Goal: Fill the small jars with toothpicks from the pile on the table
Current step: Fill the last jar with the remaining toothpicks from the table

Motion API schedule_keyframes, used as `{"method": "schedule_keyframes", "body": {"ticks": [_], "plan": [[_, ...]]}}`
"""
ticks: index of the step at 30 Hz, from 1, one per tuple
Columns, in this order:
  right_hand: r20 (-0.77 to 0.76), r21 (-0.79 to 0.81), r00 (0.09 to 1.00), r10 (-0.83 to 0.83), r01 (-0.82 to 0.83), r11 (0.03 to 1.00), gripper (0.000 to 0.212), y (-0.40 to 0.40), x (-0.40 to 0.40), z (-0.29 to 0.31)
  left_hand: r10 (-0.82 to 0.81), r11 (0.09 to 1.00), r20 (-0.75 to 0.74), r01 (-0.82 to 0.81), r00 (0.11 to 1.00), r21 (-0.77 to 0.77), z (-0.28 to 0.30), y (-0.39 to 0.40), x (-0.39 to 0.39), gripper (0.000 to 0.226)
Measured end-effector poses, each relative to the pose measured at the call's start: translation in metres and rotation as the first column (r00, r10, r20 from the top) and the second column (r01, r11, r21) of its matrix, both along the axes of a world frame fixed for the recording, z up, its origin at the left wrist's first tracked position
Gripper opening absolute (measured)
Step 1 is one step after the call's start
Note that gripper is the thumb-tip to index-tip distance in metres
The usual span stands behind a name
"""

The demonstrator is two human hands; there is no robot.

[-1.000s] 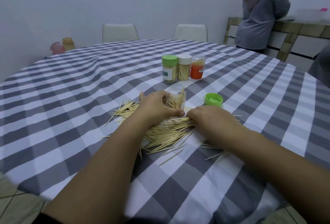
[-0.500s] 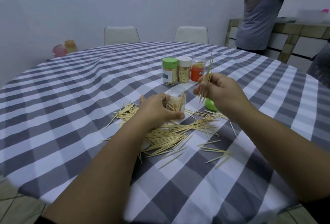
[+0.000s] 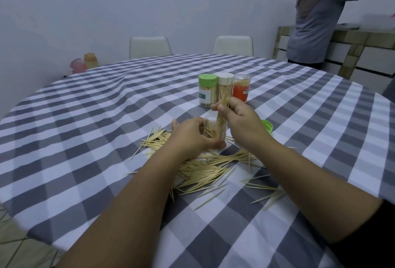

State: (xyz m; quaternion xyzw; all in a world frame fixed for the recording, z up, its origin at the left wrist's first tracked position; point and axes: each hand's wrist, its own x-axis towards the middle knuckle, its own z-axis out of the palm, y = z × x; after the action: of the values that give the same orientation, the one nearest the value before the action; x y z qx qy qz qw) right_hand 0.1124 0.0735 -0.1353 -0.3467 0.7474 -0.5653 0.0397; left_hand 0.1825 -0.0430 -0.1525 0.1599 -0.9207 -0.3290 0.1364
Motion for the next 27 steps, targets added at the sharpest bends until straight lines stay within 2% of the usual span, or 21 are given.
{"method": "schedule_keyframes", "body": {"ticks": [3,6,11,14,16,20,24,27], "plan": [[-0.117,0.118,0.992,-0.040,0.054,0.992,0.021,-0.001,-0.003,-0.007,-0.006,1.000,-0.003,0.006,1.000,-0.015,-0.003,-0.002,-0.003,0.045],[-0.111,0.170,0.993,-0.046,0.065,0.983,0.027,0.001,-0.002,-0.007,-0.004,1.000,-0.007,0.004,1.000,-0.031,-0.004,-0.003,-0.003,0.044],[0.058,0.014,0.998,0.031,-0.031,0.999,0.041,0.005,0.002,-0.006,0.005,1.000,-0.001,-0.005,1.000,-0.012,-0.002,-0.002,-0.001,0.046],[0.089,-0.020,0.994,0.064,-0.062,0.998,0.046,0.007,0.000,-0.005,0.006,1.000,0.005,-0.006,1.000,-0.019,-0.001,0.000,-0.001,0.049],[0.071,0.023,0.996,0.060,-0.061,0.998,0.045,0.008,0.000,-0.004,0.011,1.000,-0.001,-0.011,1.000,-0.023,0.000,0.000,0.000,0.053],[-0.075,0.198,0.996,0.055,-0.040,0.979,0.042,0.012,-0.001,-0.005,0.012,1.000,-0.021,-0.013,1.000,-0.020,0.002,0.005,0.004,0.079],[-0.106,0.219,0.994,0.019,0.005,0.976,0.042,0.027,-0.002,0.002,0.001,0.997,-0.039,-0.004,0.999,-0.074,0.002,0.007,0.005,0.082],[-0.057,0.341,0.998,0.040,-0.018,0.940,0.038,0.048,-0.010,0.010,-0.003,0.992,-0.020,0.001,1.000,-0.126,0.003,0.007,0.005,0.078]]}}
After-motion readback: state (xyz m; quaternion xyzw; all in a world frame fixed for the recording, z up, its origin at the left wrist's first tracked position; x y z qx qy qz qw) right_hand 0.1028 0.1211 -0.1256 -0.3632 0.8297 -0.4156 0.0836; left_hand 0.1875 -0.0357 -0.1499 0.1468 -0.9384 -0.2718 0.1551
